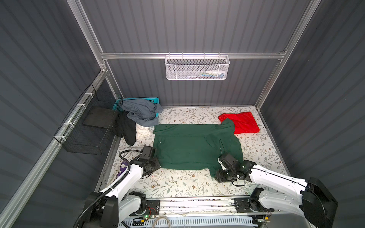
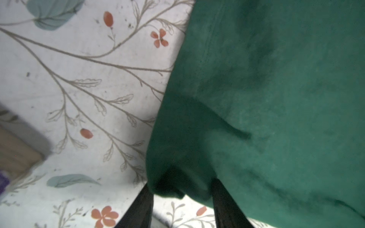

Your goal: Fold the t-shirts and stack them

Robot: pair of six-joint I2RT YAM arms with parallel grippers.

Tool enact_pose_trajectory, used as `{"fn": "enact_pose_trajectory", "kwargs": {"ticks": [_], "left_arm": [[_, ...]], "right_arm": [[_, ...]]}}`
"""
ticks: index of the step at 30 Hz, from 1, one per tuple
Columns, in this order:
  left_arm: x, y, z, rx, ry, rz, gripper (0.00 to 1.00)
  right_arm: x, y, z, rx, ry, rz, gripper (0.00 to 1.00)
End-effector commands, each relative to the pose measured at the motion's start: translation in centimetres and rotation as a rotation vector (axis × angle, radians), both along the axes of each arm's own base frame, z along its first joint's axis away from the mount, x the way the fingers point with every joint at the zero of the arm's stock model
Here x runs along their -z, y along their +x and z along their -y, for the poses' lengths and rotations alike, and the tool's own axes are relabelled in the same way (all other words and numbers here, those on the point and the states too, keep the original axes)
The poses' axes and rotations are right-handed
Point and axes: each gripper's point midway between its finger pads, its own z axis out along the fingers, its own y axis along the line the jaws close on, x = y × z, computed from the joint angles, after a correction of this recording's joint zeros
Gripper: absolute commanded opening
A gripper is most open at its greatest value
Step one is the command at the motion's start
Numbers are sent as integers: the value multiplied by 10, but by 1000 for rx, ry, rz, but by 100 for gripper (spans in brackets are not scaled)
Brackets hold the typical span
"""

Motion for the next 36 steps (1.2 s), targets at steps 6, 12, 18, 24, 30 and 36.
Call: {"fn": "enact_pose_trajectory", "kwargs": {"ticks": [6,12,18,24,30,36], "left_arm": [[10,-3,-3,4,23,-20,23],[18,-5,-4,9,37,-54,11],[16,-5,-7,7,54,-47,4],[7,-4,-12,11,88,-37,0],[-11,0,-23,-2,151,-22,0],[-42,10,-31,-8,205,36,0]], "right_arm": [[1,3,-6,-4,-15,-16,52],[1,9,-5,18,-39,-4,47],[4,12,-9,40,-25,-7,22],[2,15,-5,62,-46,6,0],[-15,17,2,106,-57,33,0],[-42,25,11,169,-49,103,0]]}}
